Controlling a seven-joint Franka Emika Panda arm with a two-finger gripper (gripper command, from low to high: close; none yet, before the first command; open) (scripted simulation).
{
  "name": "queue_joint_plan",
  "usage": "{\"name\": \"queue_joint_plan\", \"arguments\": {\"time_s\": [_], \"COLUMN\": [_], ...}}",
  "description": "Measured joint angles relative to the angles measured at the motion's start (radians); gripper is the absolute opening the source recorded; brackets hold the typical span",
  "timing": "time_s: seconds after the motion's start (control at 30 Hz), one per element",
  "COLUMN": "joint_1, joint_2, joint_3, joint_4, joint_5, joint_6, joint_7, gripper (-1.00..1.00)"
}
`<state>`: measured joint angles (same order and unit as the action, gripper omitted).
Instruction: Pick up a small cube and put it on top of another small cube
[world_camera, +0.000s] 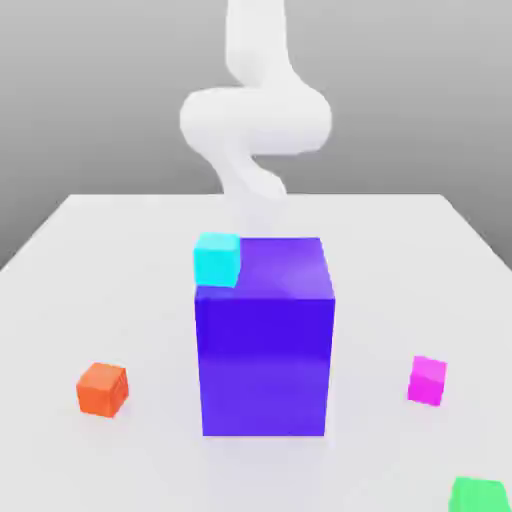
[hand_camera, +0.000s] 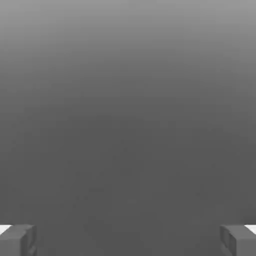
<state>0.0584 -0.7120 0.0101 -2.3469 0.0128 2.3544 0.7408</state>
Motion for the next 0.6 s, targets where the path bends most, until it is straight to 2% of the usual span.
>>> {"name": "queue_joint_plan", "arguments": {"time_s": [0.37, 0.6], "joint_1": [0.242, 0.373], "joint_2": [0.407, 0.661], "joint_3": [0.094, 0.186], "joint_4": [-0.213, -0.347], "joint_5": [0.048, 0.011], "joint_6": [0.250, 0.406], "joint_7": [-0.265, -0.382], "gripper": [0.00, 0.00]}}
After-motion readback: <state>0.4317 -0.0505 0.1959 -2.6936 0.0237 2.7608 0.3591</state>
